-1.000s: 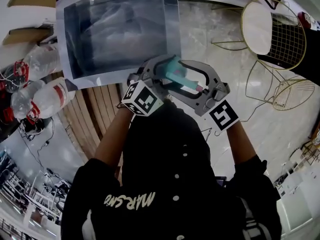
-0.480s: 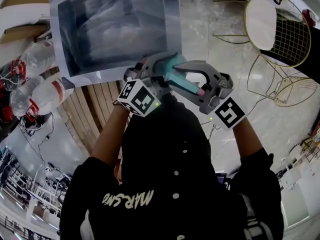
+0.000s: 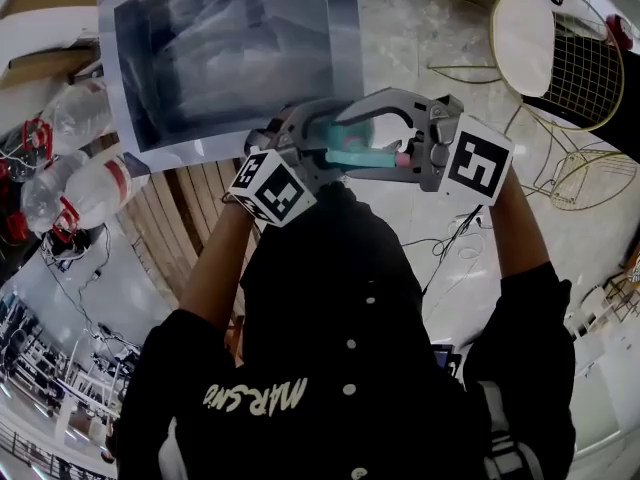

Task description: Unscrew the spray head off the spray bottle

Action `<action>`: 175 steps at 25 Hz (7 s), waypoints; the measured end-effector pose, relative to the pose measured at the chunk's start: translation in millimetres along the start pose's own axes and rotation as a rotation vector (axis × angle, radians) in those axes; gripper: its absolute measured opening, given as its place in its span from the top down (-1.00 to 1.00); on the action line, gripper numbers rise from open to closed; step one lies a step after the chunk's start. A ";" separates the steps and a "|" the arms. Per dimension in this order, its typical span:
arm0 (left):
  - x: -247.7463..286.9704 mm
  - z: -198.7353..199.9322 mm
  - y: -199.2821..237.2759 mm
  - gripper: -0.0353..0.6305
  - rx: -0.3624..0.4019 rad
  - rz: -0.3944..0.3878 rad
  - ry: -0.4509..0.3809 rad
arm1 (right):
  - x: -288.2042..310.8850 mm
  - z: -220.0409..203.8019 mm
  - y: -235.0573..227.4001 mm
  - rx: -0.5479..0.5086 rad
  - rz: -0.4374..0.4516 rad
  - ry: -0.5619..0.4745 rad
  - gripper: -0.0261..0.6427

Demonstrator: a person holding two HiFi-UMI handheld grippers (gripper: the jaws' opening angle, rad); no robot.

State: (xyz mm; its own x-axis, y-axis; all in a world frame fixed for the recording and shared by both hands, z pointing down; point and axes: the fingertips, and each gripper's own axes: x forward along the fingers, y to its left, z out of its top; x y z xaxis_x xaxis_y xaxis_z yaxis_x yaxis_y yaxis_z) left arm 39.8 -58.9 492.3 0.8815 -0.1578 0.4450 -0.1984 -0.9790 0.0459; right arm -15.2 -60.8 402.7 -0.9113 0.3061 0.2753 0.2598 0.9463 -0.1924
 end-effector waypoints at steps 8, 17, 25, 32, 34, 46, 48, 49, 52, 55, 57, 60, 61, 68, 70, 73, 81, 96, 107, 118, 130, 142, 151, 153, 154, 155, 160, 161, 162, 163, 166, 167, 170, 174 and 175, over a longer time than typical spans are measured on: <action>-2.7 -1.3 -2.0 -0.27 0.002 0.011 0.003 | -80.1 22.2 -5.2 0.172 -0.713 -0.307 -0.06; -2.6 0.0 -2.3 -0.27 -0.006 0.032 -0.006 | -26.6 9.2 49.3 0.331 -0.913 -0.256 -0.01; -0.5 1.2 -5.1 -0.27 0.012 0.046 0.022 | -11.4 10.2 18.4 0.351 -0.960 -0.180 -0.03; 1.1 1.0 -6.0 -0.27 -0.002 0.046 0.034 | -1.8 5.8 7.5 0.273 -0.962 -0.075 -0.03; 1.8 0.9 -6.2 -0.27 0.000 0.044 0.039 | -0.6 3.7 3.8 0.254 -0.960 -0.047 -0.03; 0.1 0.6 -4.9 -0.27 -0.004 0.046 0.041 | -2.2 3.9 -9.1 0.097 -0.938 -0.029 0.28; -0.2 0.0 -5.1 -0.27 -0.008 0.038 0.036 | -1.3 2.8 -6.9 0.031 -0.831 -0.035 0.44; -0.4 -0.6 -5.0 -0.27 -0.008 0.034 0.034 | 0.1 2.1 -5.3 0.002 -0.757 -0.042 0.45; -1.0 -1.5 -5.1 -0.27 -0.001 0.028 0.031 | 5.4 3.2 2.8 -0.093 -0.500 -0.066 0.45; 1.0 0.6 -8.0 -0.27 0.014 0.023 0.029 | 3.4 3.5 13.8 -0.132 -0.236 -0.069 0.45; 2.6 2.4 -7.9 -0.27 0.003 0.021 0.020 | -0.2 3.2 13.4 -0.082 -0.150 -0.074 0.45; 2.7 1.8 -6.3 -0.27 -0.004 0.024 0.021 | 0.5 -0.8 7.4 -0.040 -0.188 -0.019 0.31; 2.2 1.1 -6.6 -0.27 0.001 0.023 0.024 | 0.4 -3.0 8.1 -0.037 -0.212 -0.001 0.27; 1.1 1.3 -7.9 -0.27 0.004 0.035 0.033 | -26.4 -13.6 16.9 0.050 -0.657 0.084 -0.02; 0.2 0.9 -7.8 -0.27 -0.001 0.042 0.036 | -25.1 -5.5 12.8 0.088 -0.795 0.085 0.02; -0.6 0.1 -7.3 -0.27 -0.004 0.051 0.041 | -16.5 1.7 2.0 0.119 -0.936 0.097 0.14; -2.8 -1.1 -8.6 -0.27 0.007 0.034 0.040 | 0.3 13.6 6.1 -0.091 -0.612 0.068 0.45; -1.6 0.0 -11.5 -0.27 -0.002 0.023 0.027 | -38.3 35.9 10.5 0.078 -0.557 -0.223 0.08; -2.8 -1.9 -11.6 -0.27 -0.002 0.041 0.029 | -18.5 13.9 49.0 0.221 -1.014 -0.080 0.11; -3.7 -1.0 -11.0 -0.27 -0.010 0.059 0.039 | 0.4 16.4 21.4 0.255 -0.998 -0.057 -0.09; -3.5 -1.0 -9.4 -0.27 -0.027 0.048 0.042 | 7.7 15.8 -1.9 0.151 -0.964 -0.010 0.00; -2.8 -1.5 -13.0 -0.27 0.007 0.019 0.034 | 14.6 16.3 16.1 -0.090 -0.186 0.005 0.50; -0.2 -0.8 -12.3 -0.27 0.010 0.008 0.032 | 12.2 10.7 18.4 -0.061 -0.120 0.059 0.50; -1.3 -0.6 -12.8 -0.27 0.016 0.006 0.033 | 13.0 11.7 18.7 -0.070 -0.142 0.073 0.50; -1.7 -0.6 -13.1 -0.27 0.019 0.004 0.033 | 13.7 12.2 18.8 -0.073 -0.148 0.079 0.50; -1.9 -0.8 -13.6 -0.27 0.021 0.001 0.033 | 14.5 12.6 19.2 -0.076 -0.149 0.081 0.50; -2.9 -2.0 -12.1 -0.27 0.003 0.004 0.033 | 17.0 13.7 16.5 -0.075 -0.128 0.068 0.49; -3.2 -2.0 -11.2 -0.27 0.000 0.007 0.033 | 17.0 13.6 14.8 -0.066 -0.134 0.067 0.48; -3.4 -2.0 -10.8 -0.27 -0.001 0.009 0.034 | 16.5 13.2 12.9 -0.055 -0.146 0.065 0.46; -3.5 -2.1 -10.7 -0.27 -0.001 0.011 0.034 | 15.2 12.5 10.8 -0.043 -0.163 0.063 0.39; -3.3 -1.9 -11.4 -0.27 0.003 0.014 0.035 | 6.3 8.3 6.3 -0.010 -0.231 0.058 0.22; -3.3 -1.9 -11.7 -0.27 0.004 0.014 0.035 | 2.2 6.2 6.3 0.000 -0.253 0.056 0.19; -3.8 -2.0 -12.3 -0.27 0.002 0.013 0.032 | -10.3 -0.4 10.6 0.033 -0.320 0.042 0.05; -3.6 -2.6 -12.0 -0.27 0.006 0.012 0.033 | -25.3 1.2 12.3 0.078 -0.465 -0.026 -0.05; -3.5 -2.7 -12.1 -0.27 0.007 0.012 0.033 | -29.6 6.7 10.3 0.099 -0.519 -0.078 -0.07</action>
State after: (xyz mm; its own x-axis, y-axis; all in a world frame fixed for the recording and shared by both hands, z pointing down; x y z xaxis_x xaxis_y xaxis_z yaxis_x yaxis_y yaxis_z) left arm 38.0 -46.2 492.5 0.8647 -0.1650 0.4744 -0.2054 -0.9781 0.0342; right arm 12.3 -60.8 386.2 -0.9341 -0.2118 0.2876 -0.2594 0.9558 -0.1387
